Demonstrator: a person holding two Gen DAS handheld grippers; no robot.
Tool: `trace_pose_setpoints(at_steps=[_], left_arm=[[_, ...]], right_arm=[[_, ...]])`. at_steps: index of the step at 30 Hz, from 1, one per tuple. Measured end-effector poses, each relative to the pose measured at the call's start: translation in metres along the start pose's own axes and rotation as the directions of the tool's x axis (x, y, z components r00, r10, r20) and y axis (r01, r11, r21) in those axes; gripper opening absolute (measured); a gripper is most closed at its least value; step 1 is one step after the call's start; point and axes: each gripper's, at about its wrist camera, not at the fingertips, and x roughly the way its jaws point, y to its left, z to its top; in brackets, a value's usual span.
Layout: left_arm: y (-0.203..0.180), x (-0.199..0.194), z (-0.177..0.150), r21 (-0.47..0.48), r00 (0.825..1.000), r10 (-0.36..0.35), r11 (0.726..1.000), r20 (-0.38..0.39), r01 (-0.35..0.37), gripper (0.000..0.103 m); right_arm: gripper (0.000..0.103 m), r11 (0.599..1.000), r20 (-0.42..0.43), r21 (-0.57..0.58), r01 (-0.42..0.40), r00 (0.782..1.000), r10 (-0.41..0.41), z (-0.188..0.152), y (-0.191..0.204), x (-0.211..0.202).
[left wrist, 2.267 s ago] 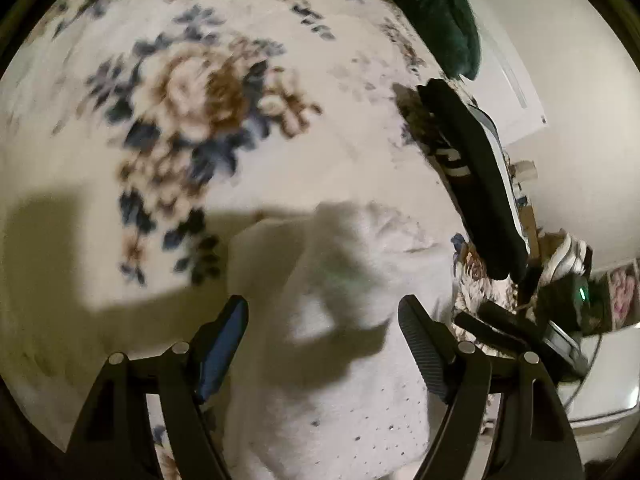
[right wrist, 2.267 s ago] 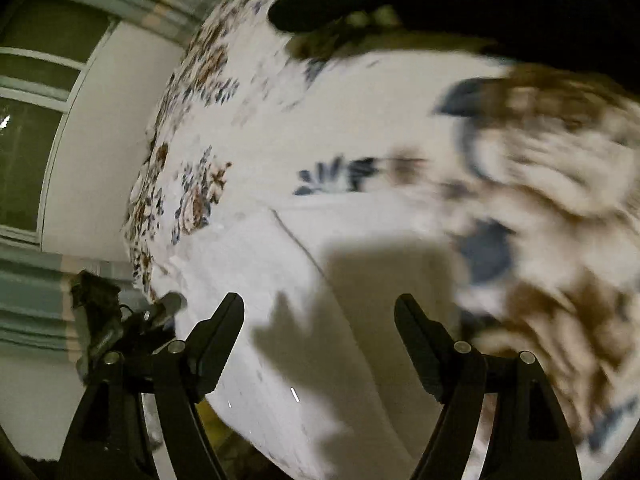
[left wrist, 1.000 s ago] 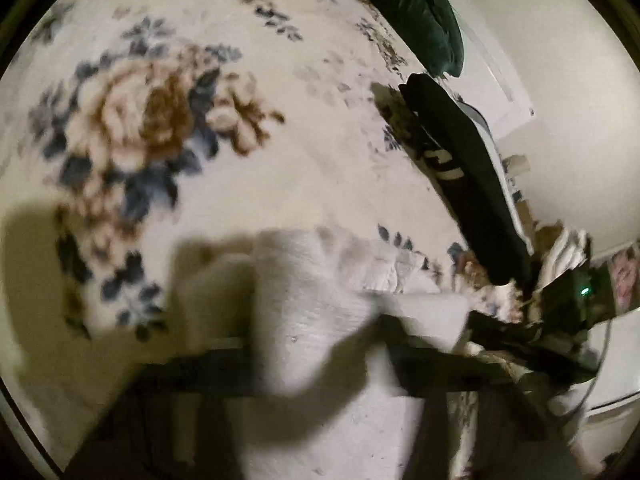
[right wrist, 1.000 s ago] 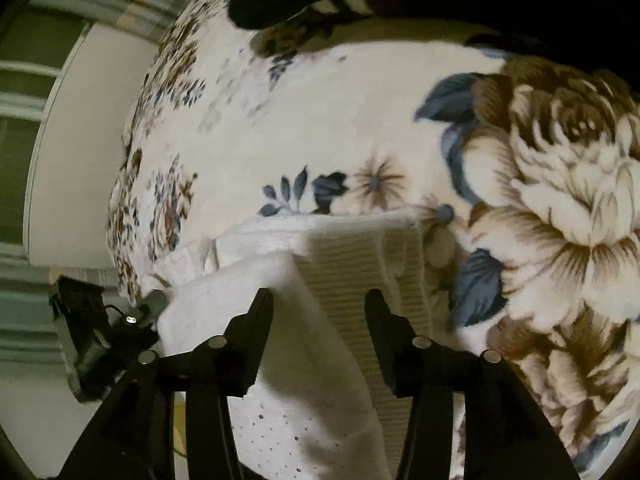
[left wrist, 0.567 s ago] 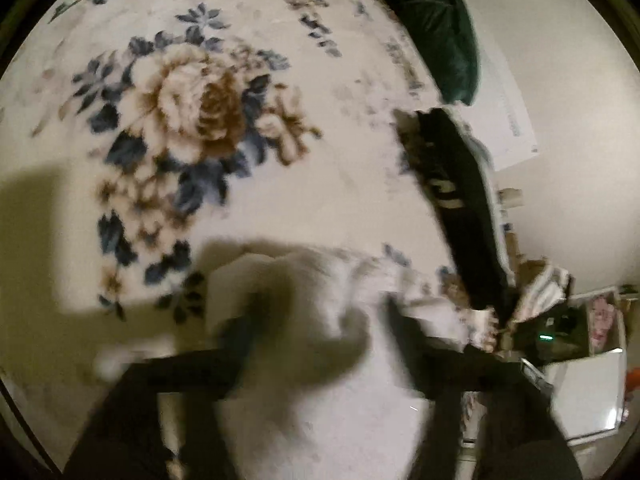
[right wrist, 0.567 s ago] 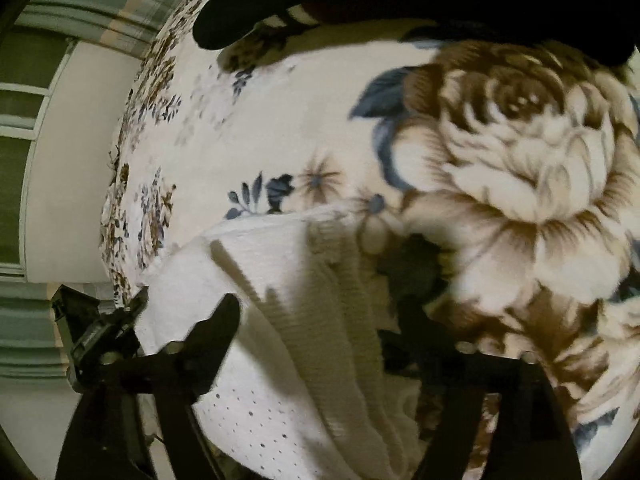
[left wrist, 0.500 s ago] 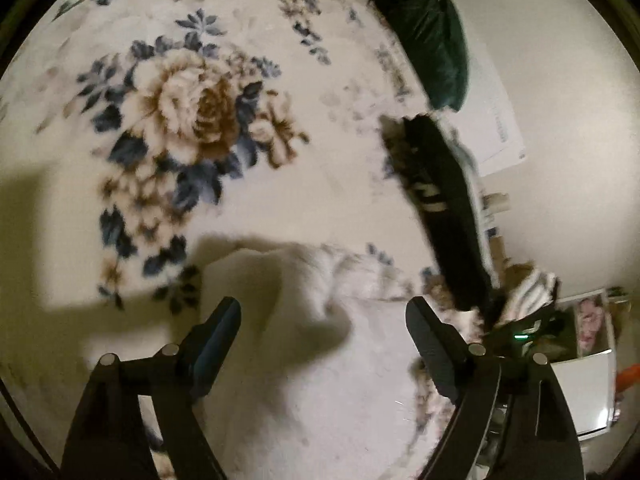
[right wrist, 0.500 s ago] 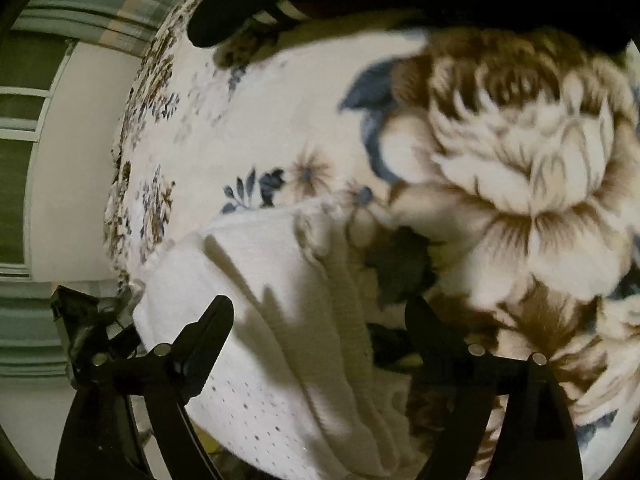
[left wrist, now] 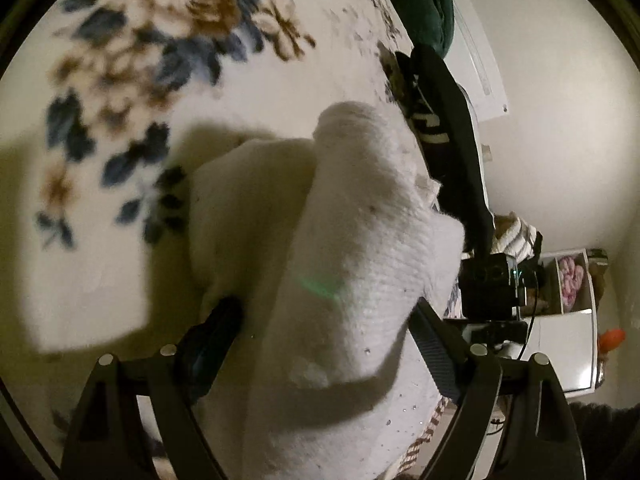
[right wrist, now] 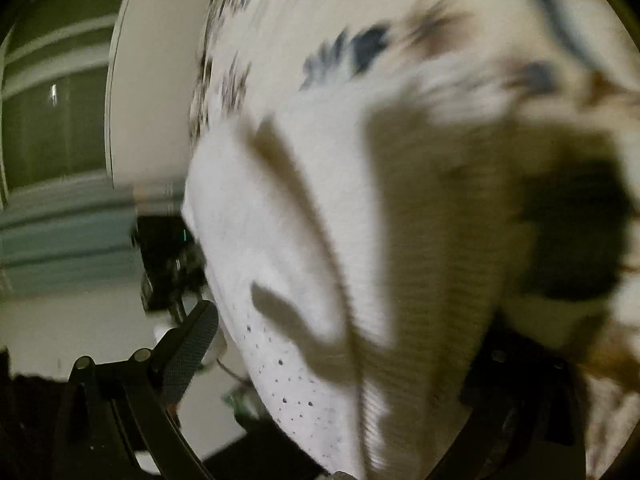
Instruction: Fold small clothes
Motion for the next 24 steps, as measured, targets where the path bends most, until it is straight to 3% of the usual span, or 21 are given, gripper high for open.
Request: trace_pose_setpoints(at_steps=[4, 5, 6, 7, 8, 13, 16, 18, 24], left_arm=[[0.004, 0.003, 0.001, -0.01, 1.0, -0.026, 1.0, -0.007, 0.026, 0.086], [0.003, 0.002, 0.0, -0.006, 1.0, -0.024, 1.0, -0.006, 0.023, 0.086], [0.001, 0.003, -0.002, 0.004, 1.0, -0.016, 1.0, -0.008, 0.016, 0.086], [0.0, 0.002, -0.002, 0.014, 1.0, -0.009, 1.0, -0.009, 0.01, 0.086], [0.0, 0.001, -0.003, 0.024, 1.0, 0.002, 1.0, -0.015, -0.001, 0.086], [0.014, -0.015, -0.005, 0.01, 0.999, 0.003, 1.0, -0.045, -0.003, 0.087], [0.031, -0.015, -0.014, -0.043, 0.999, 0.003, 0.999, -0.044, -0.005, 0.095], [0.037, -0.01, -0.018, -0.064, 0.999, -0.03, 0.998, -0.023, 0.028, 0.102], [0.028, -0.005, -0.021, -0.051, 0.999, -0.022, 0.998, 0.035, 0.024, 0.103]], right_arm=[[0.102, 0.999, -0.035, -0.034, -0.014, 0.999, 0.013, 0.004, 0.013, 0.02], [0.097, 0.999, -0.023, -0.032, -0.025, 0.999, 0.025, 0.005, 0.014, 0.02], [0.089, 0.999, -0.008, -0.031, -0.035, 0.999, 0.034, 0.005, 0.014, 0.02], [0.068, 0.999, 0.007, -0.033, -0.038, 0.999, 0.038, 0.004, 0.016, 0.019], [0.055, 0.999, 0.009, -0.038, -0.035, 0.999, 0.035, 0.002, 0.017, 0.019], [0.056, 0.999, 0.003, -0.051, -0.004, 1.0, 0.004, 0.002, 0.022, 0.018], [0.059, 1.0, -0.014, -0.013, -0.019, 1.0, 0.019, 0.007, 0.012, 0.017], [0.062, 0.999, -0.023, -0.006, -0.032, 0.999, 0.032, 0.009, 0.01, 0.018], [0.069, 0.999, -0.041, 0.003, -0.034, 0.999, 0.034, 0.017, 0.014, 0.035]])
